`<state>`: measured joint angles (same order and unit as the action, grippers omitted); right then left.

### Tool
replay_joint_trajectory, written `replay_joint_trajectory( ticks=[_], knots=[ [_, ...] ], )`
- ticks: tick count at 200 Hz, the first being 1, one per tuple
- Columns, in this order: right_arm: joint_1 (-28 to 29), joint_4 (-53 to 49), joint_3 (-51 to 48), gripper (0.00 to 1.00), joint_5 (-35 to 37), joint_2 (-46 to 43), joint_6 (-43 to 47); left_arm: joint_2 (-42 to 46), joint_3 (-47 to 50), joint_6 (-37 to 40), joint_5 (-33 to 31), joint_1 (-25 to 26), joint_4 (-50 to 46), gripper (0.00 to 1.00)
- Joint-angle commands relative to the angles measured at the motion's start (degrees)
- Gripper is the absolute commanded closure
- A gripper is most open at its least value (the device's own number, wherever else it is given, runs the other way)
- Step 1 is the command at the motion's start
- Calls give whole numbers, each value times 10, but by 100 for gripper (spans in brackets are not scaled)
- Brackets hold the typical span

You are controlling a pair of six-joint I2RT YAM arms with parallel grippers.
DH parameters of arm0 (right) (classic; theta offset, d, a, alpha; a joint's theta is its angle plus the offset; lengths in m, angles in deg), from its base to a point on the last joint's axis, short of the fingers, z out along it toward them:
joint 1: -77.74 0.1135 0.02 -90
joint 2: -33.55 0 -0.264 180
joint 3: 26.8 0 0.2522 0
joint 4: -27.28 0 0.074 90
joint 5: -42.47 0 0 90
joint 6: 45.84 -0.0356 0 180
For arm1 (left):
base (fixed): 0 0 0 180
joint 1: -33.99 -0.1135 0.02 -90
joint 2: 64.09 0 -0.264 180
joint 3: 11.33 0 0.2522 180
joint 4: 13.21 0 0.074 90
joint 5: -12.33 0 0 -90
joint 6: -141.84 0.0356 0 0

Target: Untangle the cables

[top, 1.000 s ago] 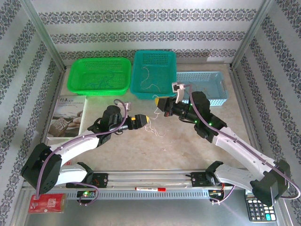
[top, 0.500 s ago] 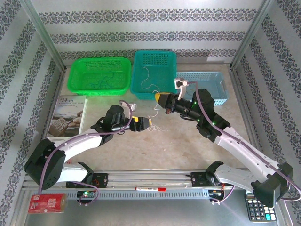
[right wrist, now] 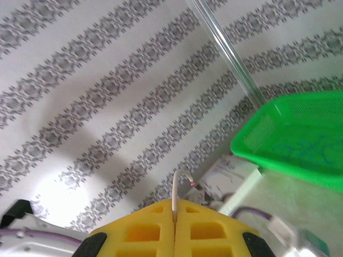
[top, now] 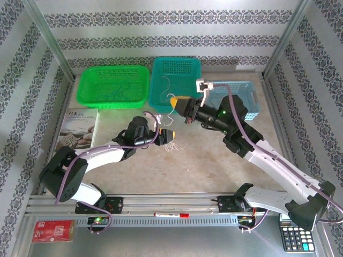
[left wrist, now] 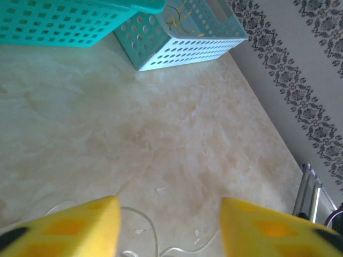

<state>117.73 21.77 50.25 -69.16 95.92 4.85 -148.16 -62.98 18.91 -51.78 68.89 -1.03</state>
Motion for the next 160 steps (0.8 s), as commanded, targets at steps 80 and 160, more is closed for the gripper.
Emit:
replay_joint_trajectory(
  ticks=[80, 160],
  knots=[
    [-73, 85, 195, 100, 12, 44, -37, -22, 78, -33, 9, 7, 121, 86],
    [-132, 136, 234, 100, 44, 67, -83, -19, 110, -42, 7, 8, 136, 83]
  ],
)
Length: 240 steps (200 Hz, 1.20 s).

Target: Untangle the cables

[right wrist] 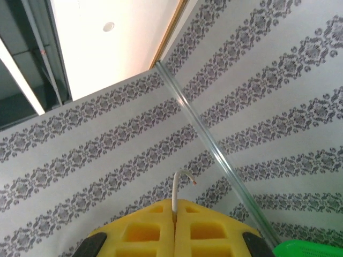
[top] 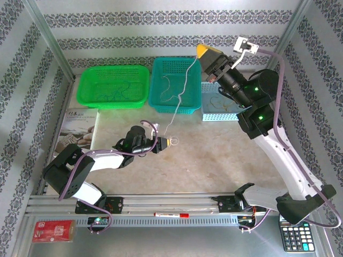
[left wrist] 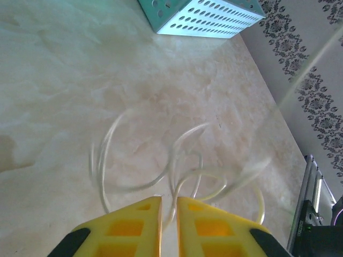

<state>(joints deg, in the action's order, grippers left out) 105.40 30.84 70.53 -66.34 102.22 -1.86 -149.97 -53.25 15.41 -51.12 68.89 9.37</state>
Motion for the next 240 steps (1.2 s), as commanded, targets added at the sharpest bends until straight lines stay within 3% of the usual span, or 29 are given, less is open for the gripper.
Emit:
replay_joint_trajectory(
  ticks=[1, 60, 145, 182, 240],
  knots=[
    [-9, 46, 33, 100, 15, 4, -16, 0, 13, -7, 1, 7, 32, 83],
    [-15, 54, 81, 100, 2, 34, -27, 0, 34, -17, -2, 8, 51, 83],
    [-11, 55, 61, 100, -16, 20, -33, 128, -5, 18, -13, 7, -57, 37],
    [11, 60, 54, 100, -21, 20, -33, 159, -52, 43, 5, 7, -94, 27],
    [64, 56, 63, 100, -32, 39, -18, 147, -120, 58, 59, 17, -100, 20]
  ],
)
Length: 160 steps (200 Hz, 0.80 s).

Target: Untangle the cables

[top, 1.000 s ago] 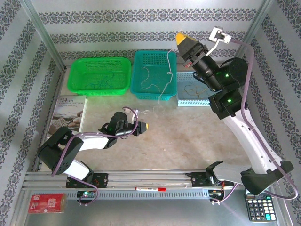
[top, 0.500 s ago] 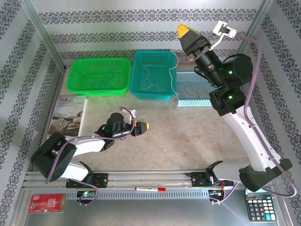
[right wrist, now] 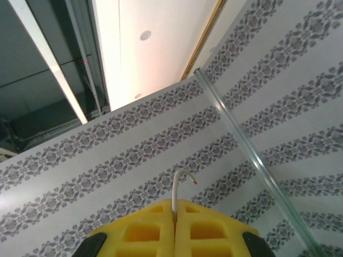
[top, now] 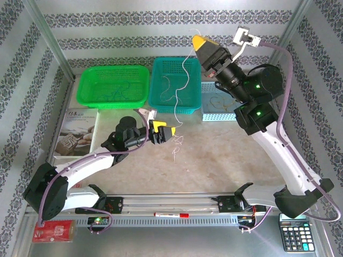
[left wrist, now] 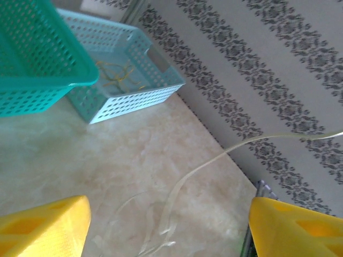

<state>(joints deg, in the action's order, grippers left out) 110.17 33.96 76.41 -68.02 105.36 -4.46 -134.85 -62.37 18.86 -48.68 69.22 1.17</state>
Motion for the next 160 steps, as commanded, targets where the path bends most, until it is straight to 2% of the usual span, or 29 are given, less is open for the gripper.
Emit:
replay_joint_trajectory(
  ticks=[1, 46, 73, 129, 160],
  knots=[
    [18, 25, 5, 100, -15, 8, 8, -4, -30, 24, 36, 14, -18, 20],
    [52, 21, 37, 100, -33, 38, 10, -39, -45, 26, 45, 25, -2, 20],
    [59, 21, 55, 100, -36, 49, 4, -71, -35, 19, 40, 31, 25, 23],
    [56, 22, 105, 100, -27, 51, 8, -174, -7, -18, 35, 31, 122, 60],
    [46, 21, 140, 100, -15, 53, 15, -229, 10, -49, 42, 31, 187, 71]
  ],
)
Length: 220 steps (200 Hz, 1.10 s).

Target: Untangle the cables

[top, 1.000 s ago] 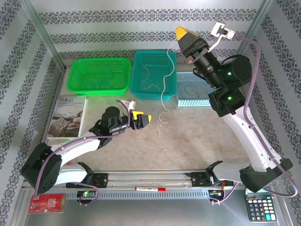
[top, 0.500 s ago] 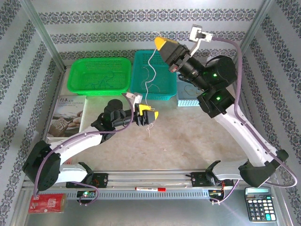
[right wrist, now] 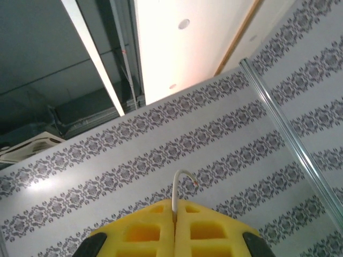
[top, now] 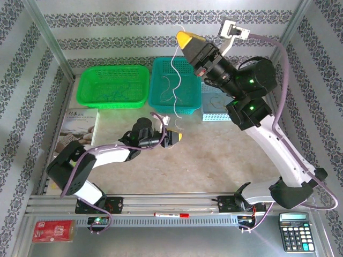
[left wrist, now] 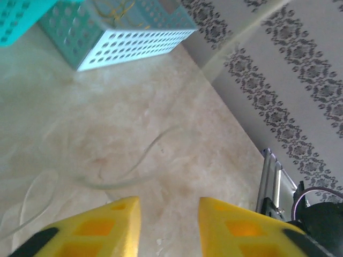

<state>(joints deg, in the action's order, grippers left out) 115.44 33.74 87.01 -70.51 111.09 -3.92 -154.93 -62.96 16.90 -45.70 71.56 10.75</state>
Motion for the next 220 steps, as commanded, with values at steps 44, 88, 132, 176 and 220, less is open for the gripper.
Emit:
replay_joint_trajectory(
  ticks=[44, 88, 132, 176, 220],
  knots=[
    [-30, 23, 76, 100, 19, 9, 4, -50, 56, -53, 2, 8, 145, 86],
    [-40, 19, 82, 100, 15, 21, -4, -9, 89, -53, -10, 8, 144, 68],
    [-40, 26, 66, 100, 14, 26, -13, 81, 116, -8, -26, 8, 74, 41],
    [-34, 27, 62, 100, 6, 27, -15, 154, 131, 79, -65, 10, 48, 27],
    [-17, 26, 58, 100, 4, 27, -8, 170, 98, 120, -52, 13, 54, 22]
  ],
)
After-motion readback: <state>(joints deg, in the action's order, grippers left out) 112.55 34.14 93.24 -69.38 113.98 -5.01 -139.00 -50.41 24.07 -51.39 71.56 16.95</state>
